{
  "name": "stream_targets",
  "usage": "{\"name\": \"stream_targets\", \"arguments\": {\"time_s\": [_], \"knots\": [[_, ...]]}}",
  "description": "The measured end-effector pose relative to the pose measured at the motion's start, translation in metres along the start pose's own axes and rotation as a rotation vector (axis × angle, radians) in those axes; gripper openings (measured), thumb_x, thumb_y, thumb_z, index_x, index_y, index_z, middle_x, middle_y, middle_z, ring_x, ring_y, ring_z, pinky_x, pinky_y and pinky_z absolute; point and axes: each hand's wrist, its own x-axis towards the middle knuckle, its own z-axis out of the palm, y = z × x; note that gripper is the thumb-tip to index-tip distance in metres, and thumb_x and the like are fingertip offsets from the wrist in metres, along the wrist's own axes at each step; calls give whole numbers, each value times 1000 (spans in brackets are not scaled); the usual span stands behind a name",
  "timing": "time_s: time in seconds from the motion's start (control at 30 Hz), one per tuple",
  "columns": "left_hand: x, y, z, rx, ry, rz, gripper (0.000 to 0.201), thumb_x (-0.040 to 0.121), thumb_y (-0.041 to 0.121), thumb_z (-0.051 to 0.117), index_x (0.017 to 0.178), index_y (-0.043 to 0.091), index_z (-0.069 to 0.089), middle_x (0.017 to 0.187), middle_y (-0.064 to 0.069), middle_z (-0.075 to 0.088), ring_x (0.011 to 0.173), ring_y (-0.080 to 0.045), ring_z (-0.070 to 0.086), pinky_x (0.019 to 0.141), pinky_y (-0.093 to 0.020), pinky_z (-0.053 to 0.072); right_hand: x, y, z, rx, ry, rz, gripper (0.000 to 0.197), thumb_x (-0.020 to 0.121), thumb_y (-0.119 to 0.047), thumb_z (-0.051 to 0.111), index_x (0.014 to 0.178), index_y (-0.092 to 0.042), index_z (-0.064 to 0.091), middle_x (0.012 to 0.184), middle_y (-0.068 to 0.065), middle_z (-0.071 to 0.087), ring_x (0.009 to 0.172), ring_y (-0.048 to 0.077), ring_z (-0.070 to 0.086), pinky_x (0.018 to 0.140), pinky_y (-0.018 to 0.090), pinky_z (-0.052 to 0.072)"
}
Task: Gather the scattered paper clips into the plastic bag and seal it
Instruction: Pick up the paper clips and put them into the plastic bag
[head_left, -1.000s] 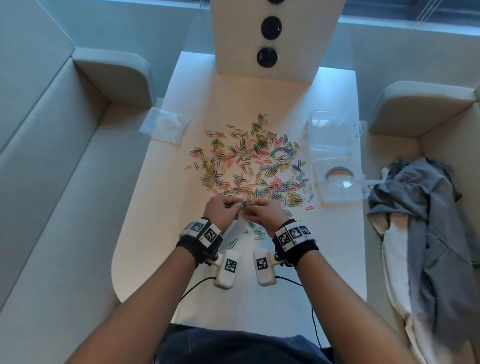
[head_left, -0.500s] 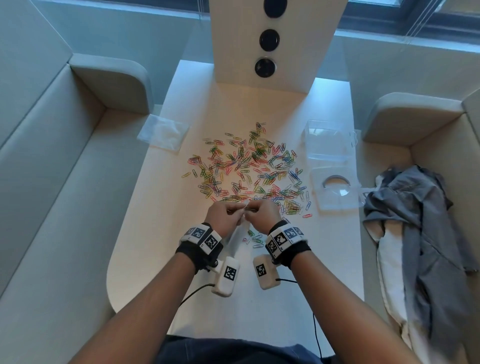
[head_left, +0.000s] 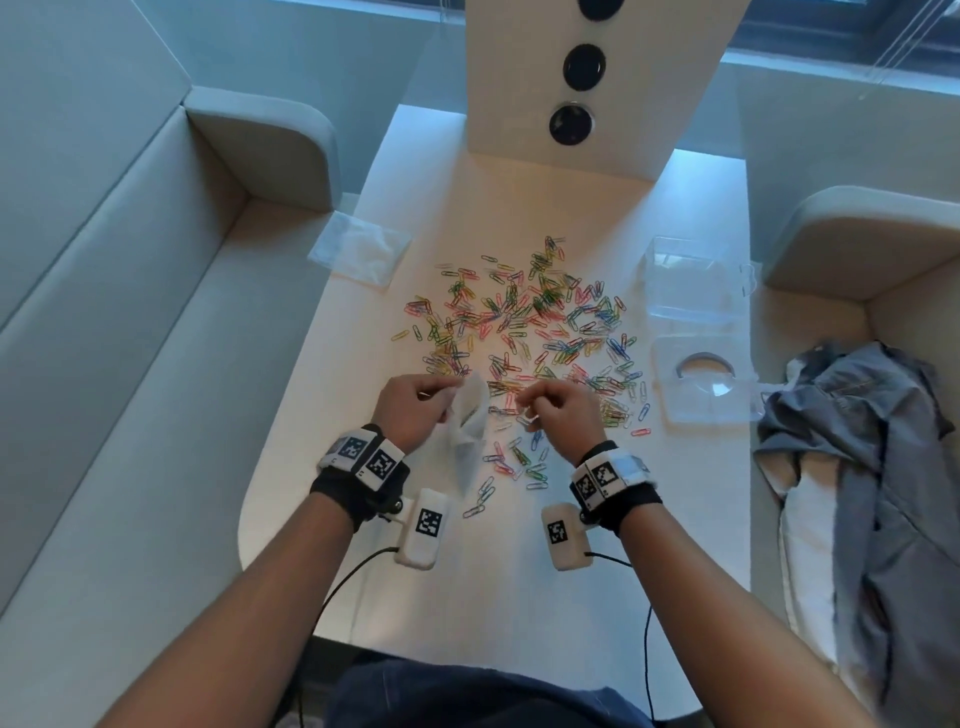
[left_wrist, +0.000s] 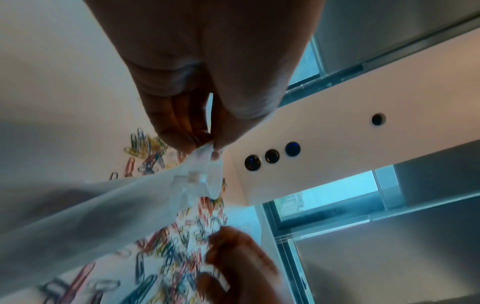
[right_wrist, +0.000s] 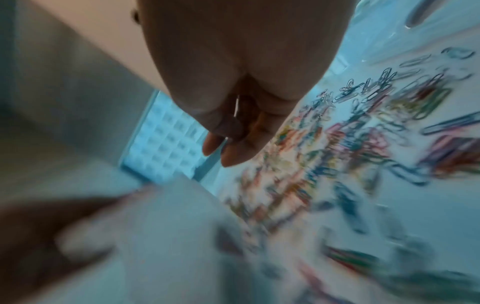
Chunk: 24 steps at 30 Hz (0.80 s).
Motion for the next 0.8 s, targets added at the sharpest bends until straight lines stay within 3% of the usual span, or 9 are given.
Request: {"name": "stream_targets", "arguments": {"time_s": [0.07,0.13,0.23,0.33,0.43,0.5,0.6,0.7,0.8], "knots": [[0,1,-17,-20,56,-4,19,89,11,63,103,17,76,72,0,70,64,-15,61,84,-41,59,-10,20,17,-279,-146,-122,36,86,6,48,83,-16,76,88,5,73,82,22,68,79,37,59],[1,-1,-32,-31,103,-18,19,89,12,64,103,17,76,71,1,70,63,-13,61,85,-40,59,-32,45,44,-632,-404,-393,40,89,4,47,103,-20,75,119,4,69,115,22,60,103,38,47],[3,-7,-49,-39,144,-41,19,89,14,65,103,18,77,72,4,71,61,-11,62,86,-40,59,-63,91,66,-1010,-717,-818,50,93,-6,48,140,-25,48,156,6,35,147,30,25,119,49,20],[1,-15,-59,-37,156,-70,19,89,14,64,103,20,77,75,2,72,63,-12,62,88,-42,58,-58,114,53,-1139,-659,-909,60,96,-16,46,151,-30,24,162,6,17,148,32,6,118,55,4],[0,-24,-58,-43,157,-96,19,89,14,65,101,21,77,77,-1,72,65,-13,62,89,-44,57,-36,112,25,-1224,-479,-822,61,99,-26,44,153,-32,16,161,7,9,147,37,4,115,62,0],[0,-27,-51,-37,143,-104,19,89,13,65,100,21,77,77,0,72,63,-13,61,89,-44,57,-24,107,9,-1274,-436,-736,61,100,-30,42,154,-34,13,162,9,4,146,41,4,113,68,3],[0,-26,-39,-40,117,-106,19,89,12,65,102,19,76,82,0,73,65,-14,62,89,-45,57,-12,102,-7,-1311,-409,-623,67,94,-21,52,153,-31,21,161,15,16,142,48,22,107,70,27],[2,-22,-28,-50,97,-104,18,88,11,65,101,19,76,84,-2,74,70,-17,63,90,-46,57,-6,97,-11,-1272,-416,-605,65,80,-4,68,140,-11,48,145,20,46,125,43,50,98,55,49],[5,-18,-17,-38,82,-94,18,88,11,65,99,20,76,83,-5,74,69,-19,63,89,-45,57,-3,86,-8,-1192,-382,-552,39,82,5,65,120,-2,62,124,14,59,107,31,58,81,39,59]]}}
